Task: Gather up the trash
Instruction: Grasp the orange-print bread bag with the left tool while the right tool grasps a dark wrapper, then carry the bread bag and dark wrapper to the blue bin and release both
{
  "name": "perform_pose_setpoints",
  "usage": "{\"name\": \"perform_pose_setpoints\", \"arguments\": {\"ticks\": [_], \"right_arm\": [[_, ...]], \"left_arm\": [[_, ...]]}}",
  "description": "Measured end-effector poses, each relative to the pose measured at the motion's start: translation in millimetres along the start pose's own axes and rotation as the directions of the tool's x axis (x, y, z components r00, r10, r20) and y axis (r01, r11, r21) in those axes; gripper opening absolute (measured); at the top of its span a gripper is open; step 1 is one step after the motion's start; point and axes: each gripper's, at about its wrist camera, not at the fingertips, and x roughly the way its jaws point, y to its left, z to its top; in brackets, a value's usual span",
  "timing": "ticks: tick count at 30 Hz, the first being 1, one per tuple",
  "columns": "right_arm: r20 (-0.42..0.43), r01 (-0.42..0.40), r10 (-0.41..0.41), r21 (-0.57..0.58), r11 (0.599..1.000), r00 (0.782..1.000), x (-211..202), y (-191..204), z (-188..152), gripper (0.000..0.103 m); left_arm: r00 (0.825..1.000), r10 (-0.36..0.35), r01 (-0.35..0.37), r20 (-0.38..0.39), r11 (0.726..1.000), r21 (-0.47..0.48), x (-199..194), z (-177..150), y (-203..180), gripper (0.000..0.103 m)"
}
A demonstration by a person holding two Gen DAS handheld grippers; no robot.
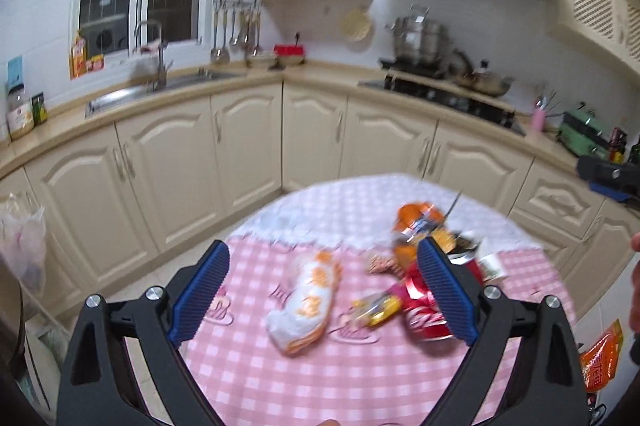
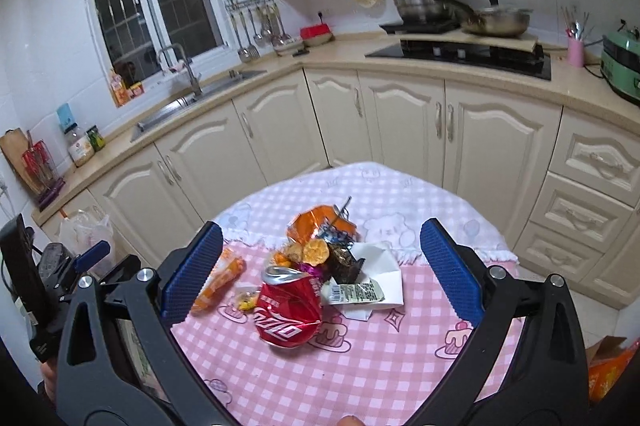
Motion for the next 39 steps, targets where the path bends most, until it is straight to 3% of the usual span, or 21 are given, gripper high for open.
{"name": "perform_pose_setpoints", "arguments": {"ticks": [8, 14, 18, 20, 21, 22, 26, 33, 39], "right_arm": [[-0.158, 0.049, -0.049, -0.002, 0.999, 0.986, 69, -18, -23, 0.095], [-0.272, 0.024, -0.028, -0.017, 1.000, 0.962, 123, -23, -31, 0.063], [-0.340, -0.011, -0.009, -0.058, 0.998, 0.941, 152, -16, -35, 0.053], [-0.374, -0.008, -0.025, -0.088, 0.996, 0.927, 168, -14, -39, 0.038], [-0.380, -0.006, -0.029, -0.092, 0.996, 0.925, 172, -14, -40, 0.033], [-0.381, -0.011, -0.027, -0.098, 0.995, 0.924, 174, -14, -41, 0.028], [-0.379, -0.030, -0.009, -0.098, 0.995, 0.925, 169, -14, -45, 0.021], [-0.283, -0.028, 0.024, -0.012, 1.000, 0.959, 132, -30, -35, 0.020], [-0.216, -0.049, 0.055, 0.031, 0.998, 0.975, 103, -35, -26, 0.020]], "left_arm": [[0.989, 0.018, -0.017, -0.149, 1.000, 0.006, 80, -31, 18, 0.093], [0.975, -0.005, 0.010, -0.222, 1.000, 0.021, 123, -39, 13, 0.093], [0.969, -0.029, 0.036, -0.243, 0.999, 0.023, 140, -42, 9, 0.092], [0.966, -0.061, 0.068, -0.252, 0.997, 0.021, 146, -42, 6, 0.079], [0.962, -0.072, 0.081, -0.264, 0.996, 0.025, 149, -44, 4, 0.059], [0.957, -0.081, 0.094, -0.279, 0.995, 0.031, 152, -46, 1, 0.046], [0.956, -0.087, 0.105, -0.279, 0.993, 0.049, 153, -50, -4, 0.043], [0.970, -0.075, 0.078, -0.230, 0.997, 0.007, 132, -43, 7, 0.041], [0.985, -0.075, 0.074, -0.155, 0.997, -0.016, 98, -29, 10, 0.041]]}}
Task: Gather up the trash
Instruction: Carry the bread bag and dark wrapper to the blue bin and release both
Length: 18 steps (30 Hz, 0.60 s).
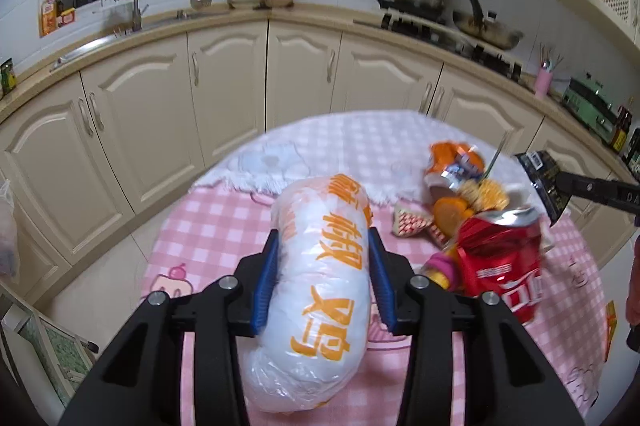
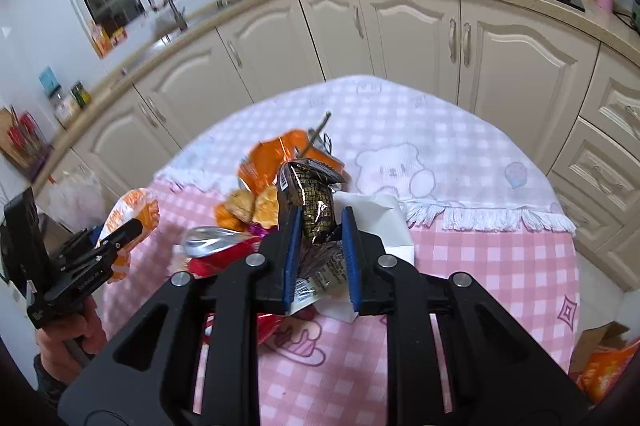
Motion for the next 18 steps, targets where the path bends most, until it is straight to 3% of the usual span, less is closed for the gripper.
{"name": "perform_pose_setpoints", "arguments": {"ticks": [10, 18], "right_arm": [[0.097, -0.022, 0.024, -0.016, 1.000, 0.995, -54, 8, -3, 0.020], [0.200, -0.004, 0.004, 0.002, 1.000, 0.980, -118, -16, -13, 0.020]], "left_arm": [[0.995, -0.048, 0.047, 0.092, 0.999, 0.014, -53, 10, -27, 0.041], [0.979, -0.149, 0.141, 0.140, 0.988, 0.062, -88, 17, -83, 0.041]]}}
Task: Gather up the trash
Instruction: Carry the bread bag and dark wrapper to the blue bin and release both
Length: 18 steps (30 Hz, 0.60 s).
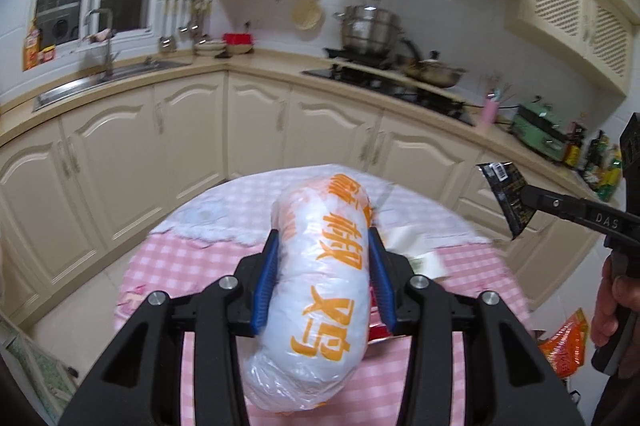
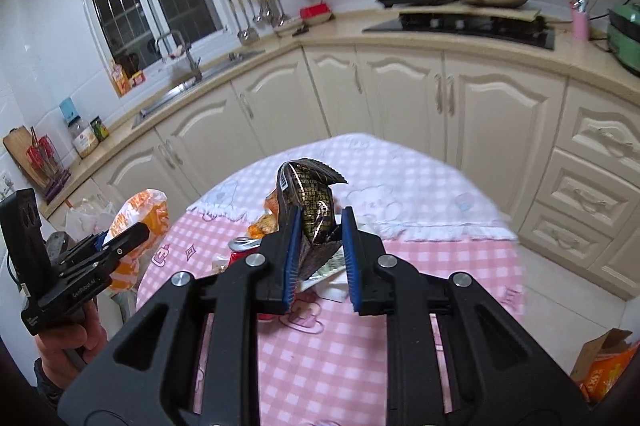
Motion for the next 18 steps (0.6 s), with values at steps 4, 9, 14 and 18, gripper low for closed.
{"name": "perform_pose_setpoints", "arguments": {"ticks": [4, 9, 14, 18], "right_arm": [[0.071, 0.058, -0.060, 0.026, 0.998, 0.996, -56, -32, -6, 0.020], [0.117, 0.173, -0.186, 0.110, 0.979, 0.976, -123, -86, -32, 0.020], [0.048, 0.330, -0.352, 0.254, 0.909, 0.935, -173, -166, -88, 0.020], [-0.075, 0.447, -0.451, 0.353, 0.822, 0.889, -190, -226, -151, 0.020]], "left_arm": [[0.996, -0.090, 0.090, 0.012, 0.995, 0.034, -5, 4, -49, 0.041], [0.968, -0.248, 0.250, -0.038, 0.960, 0.122, 2, -6, -139, 0.041], [0.904, -0.391, 0.423, -0.175, 0.880, 0.216, 24, -46, -242, 0.041], [0.826, -0.455, 0.539, -0.333, 0.809, 0.235, 55, -93, -317, 0.041]]}}
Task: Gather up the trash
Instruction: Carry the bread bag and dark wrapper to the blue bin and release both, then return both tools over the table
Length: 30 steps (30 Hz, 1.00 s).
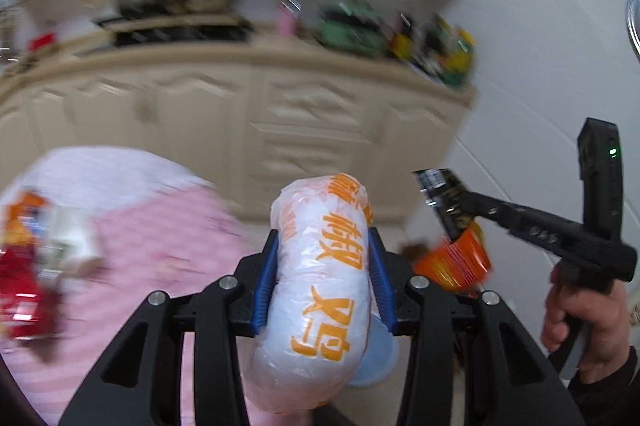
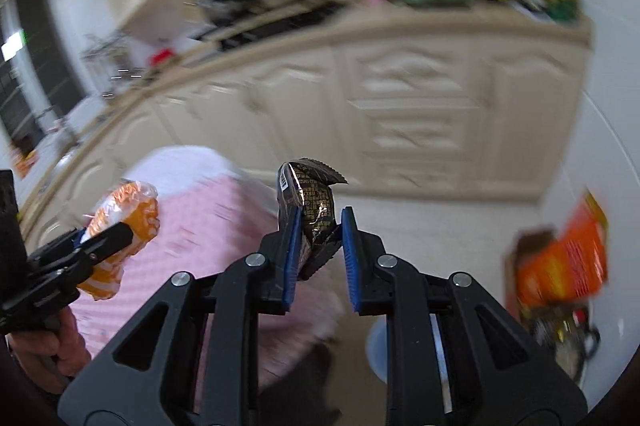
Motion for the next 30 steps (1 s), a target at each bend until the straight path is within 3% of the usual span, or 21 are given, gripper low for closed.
{"name": "perform_pose_setpoints", "arguments": {"ticks": [4, 11, 15, 16, 18, 19, 22, 24, 30], "right_arm": [[-0.085, 0.072, -0.063, 0.108, 0.992, 0.994, 23, -56, -34, 0.020], [-0.217, 0.110, -0.057, 0.246, 0.963, 0.975, 76, -116, -73, 0.020], [-0.268, 0.119, -0.038, 0.291, 0.949, 0.963, 103, -130, -85, 0.024], [-0.284, 0.134, -0.046, 0.299, 0.945, 0.958, 109, -135, -90, 0.026], [-0.302, 0.146, -0.040, 0.336, 0.931, 0.953, 116, -144, -97, 0.067], [-0.291, 0.146, -0.034, 0.373, 0.916, 0.956, 117, -151, -100, 0.088], [-0.282, 0.163, -0.043, 0.417, 0.894, 0.958, 113, -161, -106, 0.088], [-0.281, 0.179, -0.059, 0.423, 0.888, 0.958, 111, -163, -105, 0.094], [-0.272, 0.221, -0.117, 0.392, 0.893, 0.955, 101, -154, -96, 0.097]], "left_arm": [[0.986, -0.064, 0.072, -0.152, 0.996, 0.046, 74, -17, -39, 0.041], [0.925, -0.080, 0.110, -0.371, 0.992, 0.061, 186, -54, -77, 0.041], [0.887, -0.094, 0.143, -0.452, 0.987, 0.076, 223, -69, -84, 0.048], [0.874, -0.091, 0.148, -0.478, 0.986, 0.083, 232, -73, -85, 0.059], [0.859, -0.066, 0.130, -0.508, 0.987, 0.092, 247, -77, -84, 0.085], [0.861, -0.050, 0.113, -0.506, 0.989, 0.095, 247, -79, -82, 0.088], [0.868, -0.001, 0.057, -0.496, 0.994, 0.098, 246, -78, -71, 0.091], [0.874, 0.021, 0.029, -0.485, 0.995, 0.096, 243, -72, -64, 0.091], [0.910, 0.033, 0.003, -0.413, 0.996, 0.086, 208, -51, -52, 0.091]]}}
